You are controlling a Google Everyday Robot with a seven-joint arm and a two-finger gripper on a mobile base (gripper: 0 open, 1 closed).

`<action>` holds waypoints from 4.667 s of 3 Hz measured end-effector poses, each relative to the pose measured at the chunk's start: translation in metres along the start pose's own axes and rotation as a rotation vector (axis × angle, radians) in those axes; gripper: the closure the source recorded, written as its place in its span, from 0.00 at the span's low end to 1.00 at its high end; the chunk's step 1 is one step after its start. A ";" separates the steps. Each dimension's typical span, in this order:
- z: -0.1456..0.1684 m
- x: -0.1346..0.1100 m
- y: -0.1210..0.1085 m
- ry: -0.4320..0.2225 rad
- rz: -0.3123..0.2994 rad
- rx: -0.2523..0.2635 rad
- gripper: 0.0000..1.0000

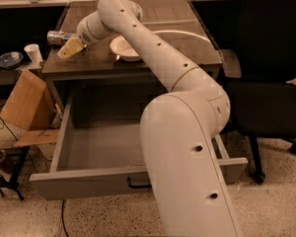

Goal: Place redbull can into top drawer

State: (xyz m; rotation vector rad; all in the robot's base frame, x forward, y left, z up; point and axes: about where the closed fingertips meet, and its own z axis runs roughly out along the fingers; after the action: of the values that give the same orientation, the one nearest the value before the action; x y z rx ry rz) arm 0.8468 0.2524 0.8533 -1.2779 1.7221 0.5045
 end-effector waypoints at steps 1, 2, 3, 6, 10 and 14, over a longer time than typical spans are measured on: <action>0.008 -0.003 0.005 -0.018 -0.014 -0.019 0.41; 0.012 -0.005 0.006 -0.029 -0.024 -0.028 0.72; 0.012 -0.005 0.006 -0.029 -0.024 -0.028 0.95; -0.092 0.028 -0.014 -0.010 0.002 0.172 1.00; -0.266 0.039 0.046 0.064 -0.003 0.435 1.00; -0.294 0.127 0.127 0.128 0.116 0.170 1.00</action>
Offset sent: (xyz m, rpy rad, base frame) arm 0.0034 0.0121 0.0027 0.0264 -0.0295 0.0509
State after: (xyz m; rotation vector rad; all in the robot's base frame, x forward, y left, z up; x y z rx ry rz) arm 0.6017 0.0110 0.8729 -1.1142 1.9106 0.3404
